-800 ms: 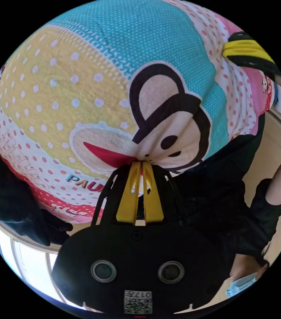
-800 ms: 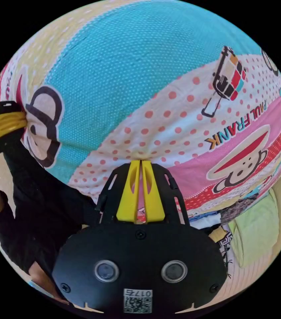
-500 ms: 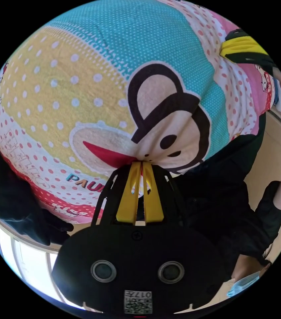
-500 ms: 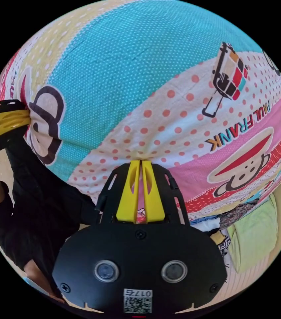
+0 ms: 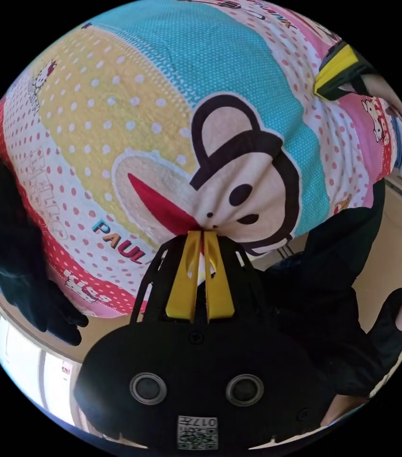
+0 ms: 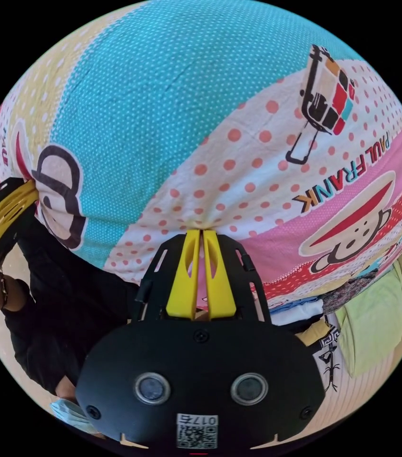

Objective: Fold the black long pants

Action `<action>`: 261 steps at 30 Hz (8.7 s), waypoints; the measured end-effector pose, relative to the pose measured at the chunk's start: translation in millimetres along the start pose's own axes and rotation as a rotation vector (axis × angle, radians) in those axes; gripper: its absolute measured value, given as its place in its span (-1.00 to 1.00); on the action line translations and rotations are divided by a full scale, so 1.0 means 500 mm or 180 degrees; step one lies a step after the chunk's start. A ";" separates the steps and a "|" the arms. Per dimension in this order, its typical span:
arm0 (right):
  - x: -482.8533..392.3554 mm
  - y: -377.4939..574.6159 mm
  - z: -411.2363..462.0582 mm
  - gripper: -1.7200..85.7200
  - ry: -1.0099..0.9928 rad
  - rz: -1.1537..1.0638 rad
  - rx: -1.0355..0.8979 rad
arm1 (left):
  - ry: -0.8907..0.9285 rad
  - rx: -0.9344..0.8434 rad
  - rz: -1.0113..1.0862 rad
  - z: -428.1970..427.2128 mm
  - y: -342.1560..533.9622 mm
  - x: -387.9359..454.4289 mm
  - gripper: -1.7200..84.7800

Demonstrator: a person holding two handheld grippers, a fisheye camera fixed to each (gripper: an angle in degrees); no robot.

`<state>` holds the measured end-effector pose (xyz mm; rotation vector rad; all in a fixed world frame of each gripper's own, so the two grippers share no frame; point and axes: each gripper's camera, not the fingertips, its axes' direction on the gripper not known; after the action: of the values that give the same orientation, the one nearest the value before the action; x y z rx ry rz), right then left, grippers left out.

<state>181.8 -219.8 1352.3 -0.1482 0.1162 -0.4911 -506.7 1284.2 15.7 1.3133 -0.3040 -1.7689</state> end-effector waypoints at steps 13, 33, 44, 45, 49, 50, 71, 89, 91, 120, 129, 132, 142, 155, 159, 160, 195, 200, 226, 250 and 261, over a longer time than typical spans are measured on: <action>0.088 0.047 0.041 -0.95 -0.0307 0.0227 0.0362 | 0.0479 0.1830 -0.0436 0.189 0.324 -0.059 -0.98; 0.163 0.122 0.108 -0.95 -0.0608 0.0190 0.0536 | 0.2153 0.4818 -0.3758 0.539 1.265 -0.724 -0.67; 0.223 0.253 0.203 -0.96 -0.1622 0.0354 0.1490 | 0.4342 0.5311 -0.2367 0.627 1.218 -0.818 -0.84; 0.215 0.264 0.210 -0.96 -0.1603 0.0341 0.1583 | 0.4479 0.5394 -0.2204 0.605 1.225 -0.810 -0.84; 0.182 0.293 0.232 -0.96 -0.1551 0.0370 0.1805 | 0.2905 0.5487 -0.1655 0.348 1.280 -0.676 -0.85; 0.179 0.296 0.236 -0.96 -0.1573 0.0387 0.1831 | 0.2746 0.5562 -0.1501 0.309 1.282 -0.647 -0.85; -0.273 0.423 0.369 -0.93 0.0275 0.1541 0.3658 | 0.2404 0.3005 0.0630 0.316 0.568 0.092 -0.79; -0.546 0.433 0.345 -0.87 0.0564 0.1758 0.3633 | 0.3544 0.2993 -0.1526 0.761 0.641 -0.079 -0.81; -0.601 0.494 0.361 -0.80 0.0367 0.1723 0.3941 | 0.3507 0.3287 -0.1182 0.726 0.669 -0.080 -0.83; -1.127 0.780 -0.252 -0.83 0.0338 0.0724 0.5127 | 0.3075 0.3795 -0.1430 0.949 0.685 0.036 -0.55; -1.236 1.211 -0.345 -0.85 0.0573 0.0750 0.6179 | 0.1578 0.5166 -0.0662 0.849 0.699 0.231 -0.52; -1.282 1.352 -0.349 -0.86 0.0714 0.0704 0.6498 | 0.1764 0.6004 -0.0188 0.786 0.790 0.261 -0.54; -1.368 1.773 -0.304 -0.86 0.0772 0.0504 0.7665 | 0.1751 0.7745 0.0609 0.540 1.104 0.375 -0.81; -1.474 2.112 -0.230 -0.85 0.1483 0.0757 0.8631 | 0.0472 0.8655 0.1289 0.326 1.454 0.610 -0.81; -1.387 2.059 -0.255 -0.87 0.1270 0.1011 0.8409 | 0.0589 0.8411 0.1032 0.310 1.379 0.585 -0.81; -1.343 2.028 -0.273 -0.88 0.1140 0.1082 0.8293 | 0.0650 0.8316 0.0895 0.298 1.338 0.565 -0.81; -0.485 1.022 0.304 -0.65 -0.1331 0.2699 0.3910 | 0.2764 0.3261 0.0075 0.549 0.021 0.178 -0.92; -0.443 1.013 0.329 -0.66 -0.1728 0.1962 0.3841 | 0.4147 0.2967 -0.0074 0.552 0.005 0.051 -0.82; -0.256 1.203 0.429 -0.94 -0.2586 0.1373 0.4263 | 0.3993 0.3511 0.0495 0.373 0.072 -0.065 -0.70; -0.341 1.105 0.309 -0.72 -0.1362 0.1372 0.3309 | 0.2893 0.3112 0.0983 0.390 -0.015 0.066 -0.76; -0.338 1.017 0.394 -0.92 -0.1943 0.1108 0.2948 | 0.2908 0.3206 0.1123 0.380 0.011 0.081 -0.69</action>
<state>296.5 326.2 1472.5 0.6231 -0.6726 -0.0997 -669.9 1194.6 70.8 2.4079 -0.8769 -0.5232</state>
